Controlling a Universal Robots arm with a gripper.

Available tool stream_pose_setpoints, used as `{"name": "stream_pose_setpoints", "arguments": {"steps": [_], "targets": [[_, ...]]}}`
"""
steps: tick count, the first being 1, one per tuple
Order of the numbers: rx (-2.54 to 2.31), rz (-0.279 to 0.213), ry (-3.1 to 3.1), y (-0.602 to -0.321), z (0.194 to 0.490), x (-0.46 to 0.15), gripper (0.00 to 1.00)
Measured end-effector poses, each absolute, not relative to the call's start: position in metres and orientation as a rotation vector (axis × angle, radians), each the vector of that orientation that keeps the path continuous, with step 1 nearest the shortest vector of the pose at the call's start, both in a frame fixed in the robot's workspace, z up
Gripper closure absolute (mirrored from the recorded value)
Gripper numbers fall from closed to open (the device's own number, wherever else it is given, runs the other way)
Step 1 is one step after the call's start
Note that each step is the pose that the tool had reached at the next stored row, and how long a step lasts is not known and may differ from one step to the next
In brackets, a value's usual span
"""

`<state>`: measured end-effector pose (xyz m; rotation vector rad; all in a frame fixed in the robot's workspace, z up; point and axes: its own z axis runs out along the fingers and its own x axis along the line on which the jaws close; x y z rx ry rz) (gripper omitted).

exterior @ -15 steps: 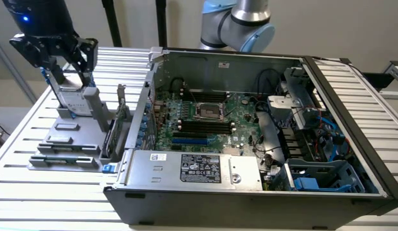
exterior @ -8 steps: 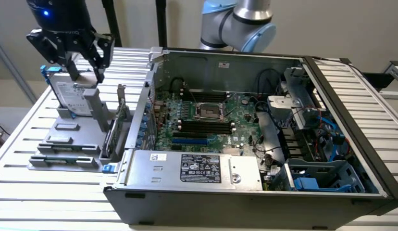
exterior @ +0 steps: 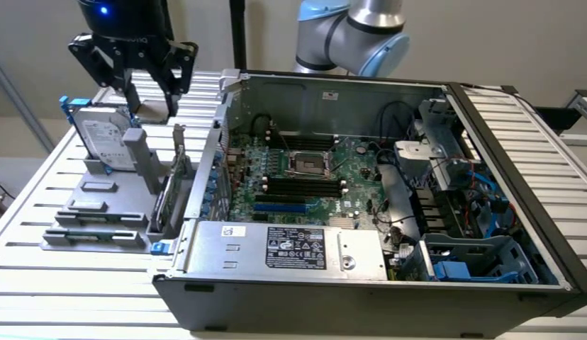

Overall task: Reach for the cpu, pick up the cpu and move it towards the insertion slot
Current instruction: 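Pick up the cpu and move it towards the insertion slot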

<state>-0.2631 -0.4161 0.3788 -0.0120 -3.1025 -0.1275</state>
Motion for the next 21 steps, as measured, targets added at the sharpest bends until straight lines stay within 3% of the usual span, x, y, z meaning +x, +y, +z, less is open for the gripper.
{"name": "stream_pose_setpoints", "arguments": {"steps": [21], "targets": [[-0.011, -0.165, -3.099, -0.416, 0.382, -0.168, 0.45]]}}
